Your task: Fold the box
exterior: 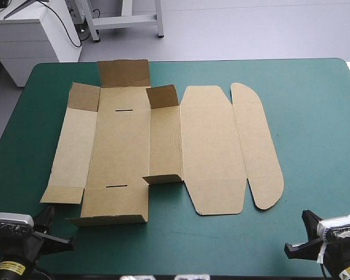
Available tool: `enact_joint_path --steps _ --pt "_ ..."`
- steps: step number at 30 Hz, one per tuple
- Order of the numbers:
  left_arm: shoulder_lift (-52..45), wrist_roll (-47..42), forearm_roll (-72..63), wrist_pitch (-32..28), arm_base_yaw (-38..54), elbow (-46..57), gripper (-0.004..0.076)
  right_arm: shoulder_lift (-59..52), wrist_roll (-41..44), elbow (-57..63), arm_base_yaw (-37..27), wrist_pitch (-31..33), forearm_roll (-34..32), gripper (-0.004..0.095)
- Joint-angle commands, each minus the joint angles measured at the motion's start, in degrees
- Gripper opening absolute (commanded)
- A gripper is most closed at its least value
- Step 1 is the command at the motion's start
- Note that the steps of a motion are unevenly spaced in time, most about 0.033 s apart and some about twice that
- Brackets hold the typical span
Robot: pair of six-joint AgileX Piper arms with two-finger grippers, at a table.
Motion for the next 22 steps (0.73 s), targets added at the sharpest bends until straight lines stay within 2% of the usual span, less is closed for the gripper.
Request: enact_joint_path --steps 1,15,22 --pt "1.08 -0.11 -0.86 -4.09 -0.05 -1.3 -0.0008 0.75 -0.23 -1.58 0.09 -4.41 -0.16 -0.002" --pt "1.08 -1.41 -5.79 -4.98 -0.05 -1.88 -0.0008 0.75 -0.23 -1.58 0.09 -4.41 -0.16 -0.002" --pt "6.1 -1.41 -0.33 -5.93 -0.05 -10.0 -0.0008 0.75 -0.23 -1.58 0.09 -4.41 -0.16 -0.002"
